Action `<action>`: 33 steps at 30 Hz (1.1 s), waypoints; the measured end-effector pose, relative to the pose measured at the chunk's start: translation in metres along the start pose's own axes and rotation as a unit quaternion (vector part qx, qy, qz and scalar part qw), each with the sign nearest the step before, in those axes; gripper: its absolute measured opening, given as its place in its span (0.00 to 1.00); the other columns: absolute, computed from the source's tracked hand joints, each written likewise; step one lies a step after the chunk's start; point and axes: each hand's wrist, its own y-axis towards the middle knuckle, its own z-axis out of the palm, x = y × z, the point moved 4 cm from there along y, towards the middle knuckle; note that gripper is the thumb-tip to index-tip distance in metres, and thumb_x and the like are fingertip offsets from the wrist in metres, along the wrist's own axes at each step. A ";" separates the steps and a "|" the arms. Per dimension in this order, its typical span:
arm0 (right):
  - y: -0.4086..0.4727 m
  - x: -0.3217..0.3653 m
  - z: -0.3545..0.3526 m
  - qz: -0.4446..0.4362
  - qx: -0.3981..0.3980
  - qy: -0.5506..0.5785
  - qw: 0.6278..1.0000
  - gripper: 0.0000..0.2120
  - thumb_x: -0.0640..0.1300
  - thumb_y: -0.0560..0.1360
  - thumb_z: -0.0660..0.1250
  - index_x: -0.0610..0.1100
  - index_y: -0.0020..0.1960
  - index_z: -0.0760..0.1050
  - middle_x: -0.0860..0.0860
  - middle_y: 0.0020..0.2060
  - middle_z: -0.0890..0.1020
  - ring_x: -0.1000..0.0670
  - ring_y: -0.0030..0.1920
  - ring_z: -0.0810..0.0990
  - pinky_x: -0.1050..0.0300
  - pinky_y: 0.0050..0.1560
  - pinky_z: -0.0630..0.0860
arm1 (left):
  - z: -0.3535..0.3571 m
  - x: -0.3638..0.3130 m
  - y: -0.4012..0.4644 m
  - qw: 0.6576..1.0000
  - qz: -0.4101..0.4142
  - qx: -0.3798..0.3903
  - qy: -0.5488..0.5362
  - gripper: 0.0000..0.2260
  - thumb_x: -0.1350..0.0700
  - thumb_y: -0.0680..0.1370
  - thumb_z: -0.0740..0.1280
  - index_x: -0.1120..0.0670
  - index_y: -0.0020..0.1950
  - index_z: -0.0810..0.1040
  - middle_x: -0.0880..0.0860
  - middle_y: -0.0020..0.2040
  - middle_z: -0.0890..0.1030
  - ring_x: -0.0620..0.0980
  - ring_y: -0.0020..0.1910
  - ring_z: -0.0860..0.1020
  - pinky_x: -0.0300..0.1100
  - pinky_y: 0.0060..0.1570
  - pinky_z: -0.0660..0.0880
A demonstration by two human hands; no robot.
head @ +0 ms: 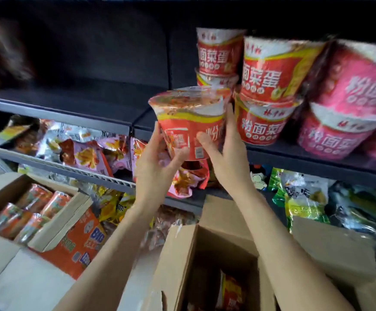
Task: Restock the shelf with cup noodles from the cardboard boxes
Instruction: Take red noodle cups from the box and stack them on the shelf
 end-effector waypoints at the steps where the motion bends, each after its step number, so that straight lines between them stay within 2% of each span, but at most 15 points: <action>1: 0.017 0.001 0.003 -0.007 -0.013 -0.014 1.000 0.35 0.53 0.78 0.63 0.48 0.78 0.49 0.52 0.74 0.63 0.56 0.73 0.62 0.60 0.71 0.62 | 0.008 0.001 0.016 1.000 0.013 -0.004 0.012 0.24 0.49 0.76 0.70 0.30 0.64 0.63 0.29 0.48 0.79 0.34 0.49 0.79 0.34 0.48 0.77; 4: 0.051 -0.012 0.011 0.001 -0.042 -0.115 0.992 0.33 0.51 0.80 0.60 0.46 0.78 0.46 0.48 0.76 0.57 0.50 0.75 0.58 0.52 0.72 0.62 | 0.035 0.023 0.061 1.000 -0.002 -0.001 0.022 0.25 0.49 0.76 0.68 0.40 0.72 0.64 0.38 0.56 0.79 0.40 0.53 0.79 0.44 0.54 0.78; 7: 0.063 -0.028 0.009 0.053 -0.047 -0.289 0.955 0.35 0.51 0.80 0.58 0.44 0.78 0.42 0.43 0.73 0.61 0.45 0.70 0.65 0.50 0.64 0.71 | 0.053 0.045 0.092 0.996 -0.003 0.001 0.089 0.29 0.44 0.76 0.67 0.43 0.75 0.61 0.45 0.61 0.75 0.43 0.54 0.78 0.50 0.56 0.77; 9: 0.064 -0.035 0.008 0.045 -0.026 -0.345 0.937 0.37 0.49 0.79 0.61 0.42 0.78 0.42 0.42 0.70 0.63 0.44 0.66 0.69 0.51 0.61 0.73 | 0.060 0.055 0.107 0.993 -0.015 -0.014 0.116 0.31 0.43 0.75 0.67 0.45 0.76 0.60 0.48 0.62 0.74 0.45 0.54 0.77 0.51 0.57 0.76; 11: 0.064 -0.045 0.010 0.038 0.017 -0.327 0.944 0.39 0.46 0.78 0.64 0.41 0.78 0.42 0.43 0.72 0.61 0.44 0.67 0.68 0.50 0.64 0.72 | 0.066 0.063 0.121 0.992 -0.018 -0.015 0.122 0.32 0.40 0.73 0.66 0.45 0.75 0.61 0.48 0.62 0.76 0.48 0.56 0.78 0.54 0.56 0.76; 13: 0.064 -0.055 0.010 0.029 0.061 -0.311 0.948 0.37 0.43 0.79 0.62 0.41 0.78 0.43 0.44 0.76 0.56 0.45 0.73 0.61 0.50 0.71 0.64 | 0.068 0.069 0.130 0.991 -0.035 0.006 0.128 0.32 0.40 0.73 0.65 0.44 0.75 0.60 0.46 0.63 0.77 0.48 0.59 0.77 0.54 0.58 0.75; 16: 0.049 -0.063 0.007 -0.015 0.097 -0.301 0.949 0.28 0.43 0.81 0.59 0.41 0.77 0.53 0.47 0.77 0.55 0.49 0.77 0.49 0.52 0.76 0.51 | 0.069 0.071 0.127 0.994 -0.038 0.089 0.044 0.33 0.46 0.77 0.65 0.47 0.78 0.54 0.40 0.67 0.73 0.40 0.65 0.72 0.46 0.66 0.70; 17: 0.038 -0.066 0.004 -0.036 0.087 -0.287 0.953 0.26 0.42 0.80 0.59 0.41 0.76 0.58 0.48 0.76 0.59 0.50 0.77 0.49 0.52 0.76 0.51 | 0.067 0.068 0.116 0.994 -0.017 0.106 0.025 0.32 0.50 0.78 0.65 0.48 0.78 0.53 0.36 0.67 0.70 0.34 0.65 0.69 0.40 0.67 0.68; 19: 0.007 -0.076 -0.001 -0.068 0.048 -0.244 0.966 0.20 0.40 0.79 0.61 0.43 0.71 0.67 0.50 0.72 0.68 0.52 0.75 0.57 0.56 0.73 0.57 | 0.061 0.067 0.083 0.997 0.027 0.071 0.027 0.27 0.59 0.80 0.63 0.49 0.77 0.57 0.32 0.65 0.67 0.25 0.62 0.66 0.28 0.61 0.65; 22: -0.043 -0.104 -0.007 -0.075 0.030 -0.209 0.975 0.16 0.39 0.77 0.61 0.44 0.64 0.75 0.49 0.61 0.78 0.50 0.67 0.70 0.59 0.67 0.64 | 0.054 0.078 0.020 0.996 0.077 -0.026 0.035 0.19 0.63 0.79 0.63 0.53 0.70 0.68 0.46 0.61 0.76 0.37 0.57 0.74 0.33 0.55 0.72; 24: -0.073 -0.126 -0.007 -0.065 0.050 -0.200 0.976 0.15 0.39 0.76 0.59 0.43 0.60 0.77 0.50 0.55 0.81 0.50 0.60 0.76 0.60 0.61 0.70 | 0.053 0.098 -0.019 0.994 0.089 -0.023 0.056 0.15 0.63 0.78 0.64 0.55 0.64 0.73 0.49 0.52 0.79 0.42 0.48 0.77 0.36 0.47 0.74; 27: -0.123 -0.162 0.000 -0.029 0.095 -0.199 0.975 0.13 0.40 0.76 0.58 0.43 0.55 0.79 0.51 0.48 0.84 0.50 0.48 0.81 0.55 0.47 0.78 | 0.055 0.149 -0.068 0.987 0.024 0.047 0.150 0.13 0.56 0.75 0.65 0.54 0.59 0.76 0.46 0.46 0.78 0.49 0.44 0.76 0.49 0.44 0.75; 29: -0.160 -0.193 0.011 0.023 0.140 -0.217 0.966 0.11 0.40 0.77 0.60 0.45 0.53 0.80 0.52 0.46 0.84 0.51 0.45 0.82 0.58 0.43 0.78 | 0.060 0.189 -0.094 0.961 -0.049 0.109 0.251 0.21 0.45 0.73 0.64 0.54 0.62 0.75 0.47 0.50 0.77 0.53 0.49 0.76 0.51 0.50 0.74; 31: -0.194 -0.230 0.028 0.104 0.199 -0.249 0.942 0.10 0.40 0.76 0.63 0.46 0.55 0.80 0.51 0.49 0.84 0.49 0.48 0.82 0.59 0.46 0.76 | 0.065 0.223 -0.116 0.923 -0.128 0.180 0.316 0.33 0.35 0.70 0.61 0.52 0.69 0.70 0.53 0.60 0.74 0.56 0.58 0.73 0.51 0.56 0.73; 33: -0.223 -0.271 0.048 0.179 0.276 -0.304 0.894 0.13 0.40 0.76 0.63 0.46 0.60 0.77 0.49 0.56 0.81 0.47 0.56 0.80 0.55 0.52 0.76 | 0.072 0.247 -0.132 0.894 -0.177 0.237 0.336 0.37 0.32 0.70 0.63 0.50 0.74 0.62 0.55 0.67 0.69 0.57 0.65 0.69 0.52 0.62 0.69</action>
